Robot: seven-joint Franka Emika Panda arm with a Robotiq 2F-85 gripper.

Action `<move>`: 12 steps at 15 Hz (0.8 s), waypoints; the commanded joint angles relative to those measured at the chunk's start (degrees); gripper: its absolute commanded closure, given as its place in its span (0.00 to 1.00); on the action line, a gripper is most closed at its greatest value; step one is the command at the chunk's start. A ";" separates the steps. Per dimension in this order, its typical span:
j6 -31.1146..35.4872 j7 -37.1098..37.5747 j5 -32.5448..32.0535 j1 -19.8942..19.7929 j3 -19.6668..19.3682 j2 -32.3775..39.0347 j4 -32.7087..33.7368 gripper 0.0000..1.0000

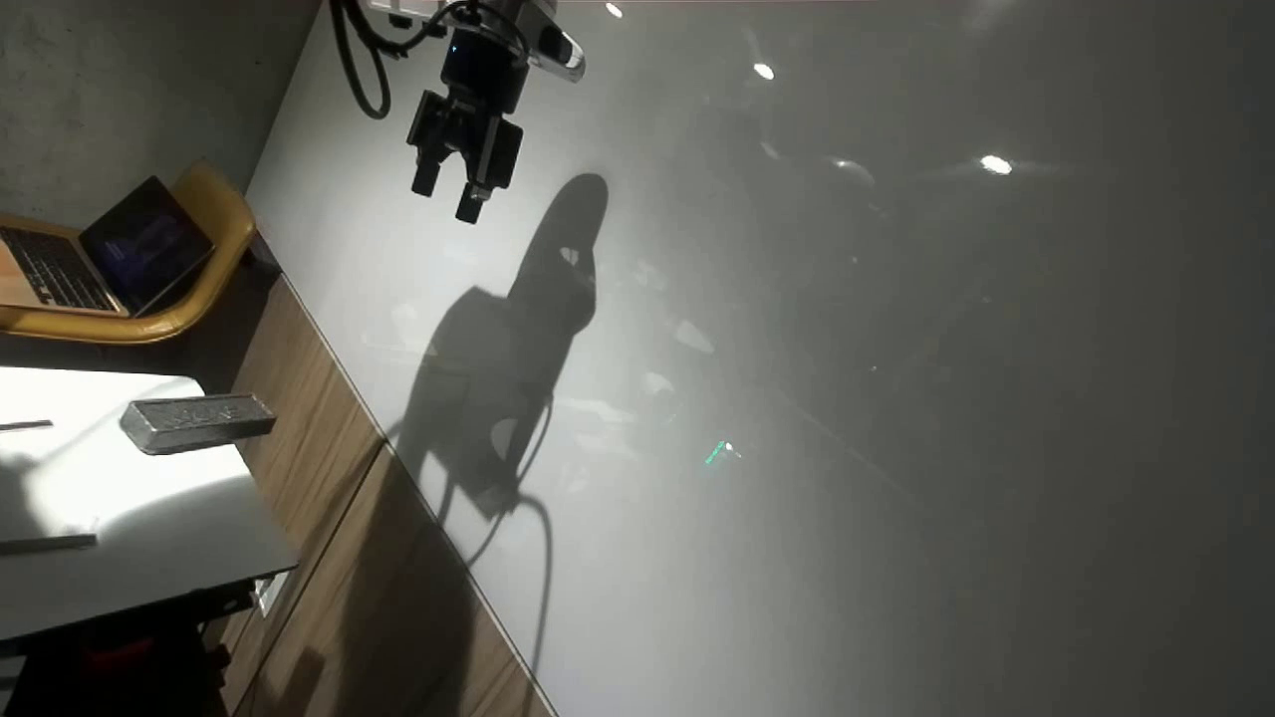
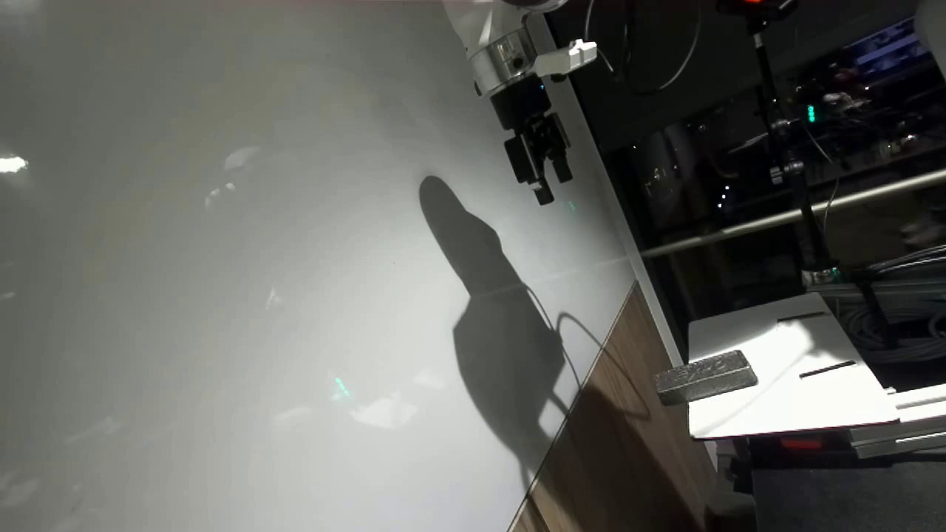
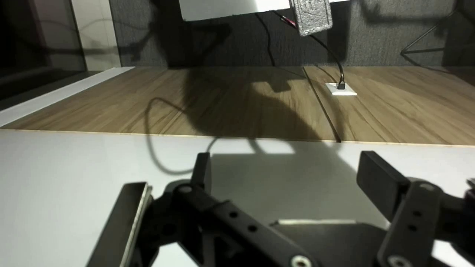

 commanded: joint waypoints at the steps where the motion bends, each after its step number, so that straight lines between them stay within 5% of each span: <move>1: -0.03 -0.04 0.34 -1.01 0.93 -0.42 -0.28 0.00; 12: 0.17 0.30 0.37 -1.04 0.96 -0.76 -0.70 0.00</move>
